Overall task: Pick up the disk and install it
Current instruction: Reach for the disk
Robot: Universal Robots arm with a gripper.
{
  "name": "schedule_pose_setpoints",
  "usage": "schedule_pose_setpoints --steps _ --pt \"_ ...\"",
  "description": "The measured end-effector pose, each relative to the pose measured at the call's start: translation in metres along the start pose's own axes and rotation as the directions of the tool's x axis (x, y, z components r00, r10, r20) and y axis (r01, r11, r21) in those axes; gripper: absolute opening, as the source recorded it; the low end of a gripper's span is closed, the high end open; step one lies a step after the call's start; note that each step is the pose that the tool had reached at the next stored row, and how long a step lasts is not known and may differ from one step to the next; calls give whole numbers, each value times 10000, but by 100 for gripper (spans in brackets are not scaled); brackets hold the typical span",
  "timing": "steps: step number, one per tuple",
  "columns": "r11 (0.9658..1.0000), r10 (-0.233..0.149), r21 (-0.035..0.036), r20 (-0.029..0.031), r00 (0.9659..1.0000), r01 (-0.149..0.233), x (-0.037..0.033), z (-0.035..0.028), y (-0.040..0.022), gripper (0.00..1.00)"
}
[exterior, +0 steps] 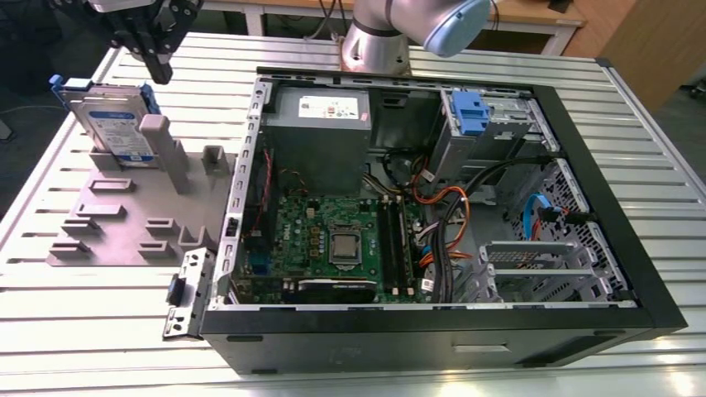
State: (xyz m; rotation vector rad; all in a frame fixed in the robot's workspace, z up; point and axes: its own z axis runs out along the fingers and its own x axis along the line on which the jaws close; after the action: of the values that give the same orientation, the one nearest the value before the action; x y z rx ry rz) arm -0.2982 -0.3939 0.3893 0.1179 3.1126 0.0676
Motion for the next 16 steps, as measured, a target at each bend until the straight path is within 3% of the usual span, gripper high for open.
schedule_pose_setpoints --steps 9,16 --pt "10000 1 0 0 10000 -1 17 0 -1 11" --pt "10000 1 0 0 10000 -1 67 -2 -5 11"
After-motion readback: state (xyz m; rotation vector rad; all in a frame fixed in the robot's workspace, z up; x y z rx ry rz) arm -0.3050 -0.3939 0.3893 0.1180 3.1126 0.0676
